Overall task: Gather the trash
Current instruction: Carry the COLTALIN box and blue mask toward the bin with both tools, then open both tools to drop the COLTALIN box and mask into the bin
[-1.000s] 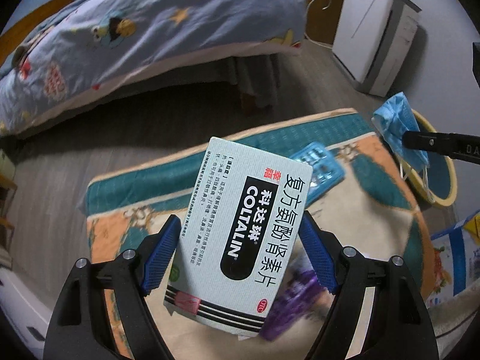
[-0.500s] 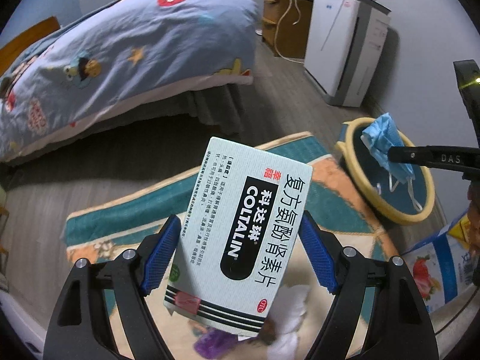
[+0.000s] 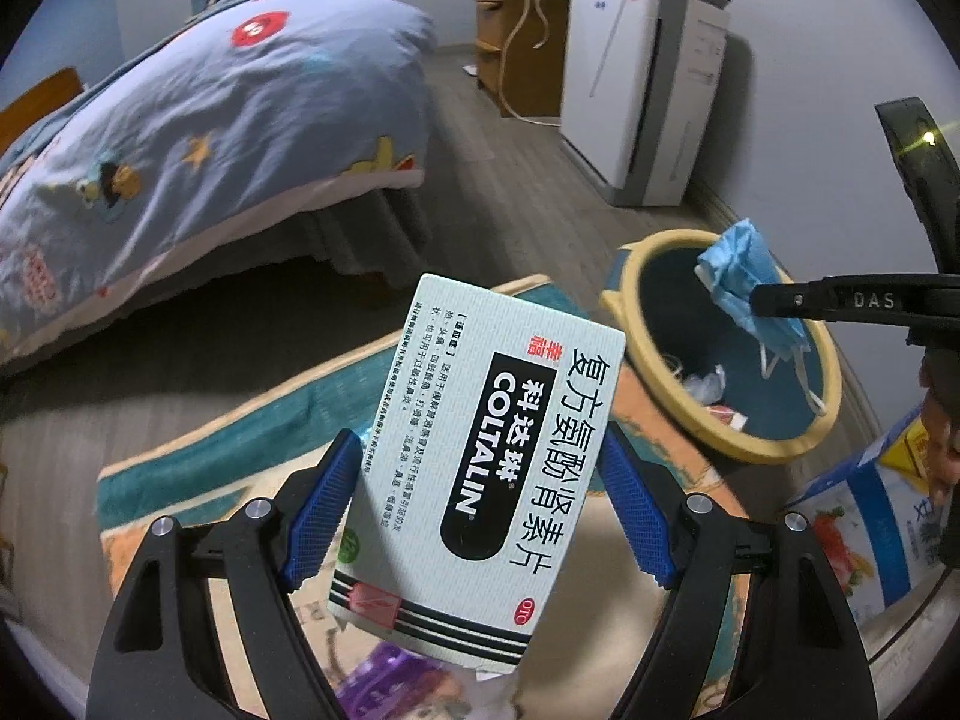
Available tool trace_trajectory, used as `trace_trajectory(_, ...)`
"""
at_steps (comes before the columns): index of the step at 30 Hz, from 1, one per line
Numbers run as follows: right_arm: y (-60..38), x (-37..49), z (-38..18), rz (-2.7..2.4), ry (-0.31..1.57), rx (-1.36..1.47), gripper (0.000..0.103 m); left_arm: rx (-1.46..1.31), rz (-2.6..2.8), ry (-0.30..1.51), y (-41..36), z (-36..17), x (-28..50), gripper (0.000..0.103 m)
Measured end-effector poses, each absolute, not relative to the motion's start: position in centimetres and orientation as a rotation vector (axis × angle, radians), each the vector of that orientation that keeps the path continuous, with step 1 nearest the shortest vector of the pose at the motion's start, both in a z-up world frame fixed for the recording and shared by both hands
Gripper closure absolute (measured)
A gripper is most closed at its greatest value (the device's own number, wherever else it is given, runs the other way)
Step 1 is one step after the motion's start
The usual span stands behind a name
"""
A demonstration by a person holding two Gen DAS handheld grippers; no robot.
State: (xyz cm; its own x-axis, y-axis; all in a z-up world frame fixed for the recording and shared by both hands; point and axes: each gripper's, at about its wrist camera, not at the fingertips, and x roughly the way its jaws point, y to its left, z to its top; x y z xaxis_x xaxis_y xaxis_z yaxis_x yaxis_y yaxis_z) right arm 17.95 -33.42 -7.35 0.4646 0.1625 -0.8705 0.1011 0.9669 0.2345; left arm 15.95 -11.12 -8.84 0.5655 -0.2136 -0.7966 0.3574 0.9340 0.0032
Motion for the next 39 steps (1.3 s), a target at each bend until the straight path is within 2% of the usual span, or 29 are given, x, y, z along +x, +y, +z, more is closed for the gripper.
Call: trace_trajectory(39, -45.9, 16.7, -11.0, -0.220, 1.115, 0.443, 0.084, 0.234, -0.549, 0.887, -22.1, -10.8, 17.1, 0.023)
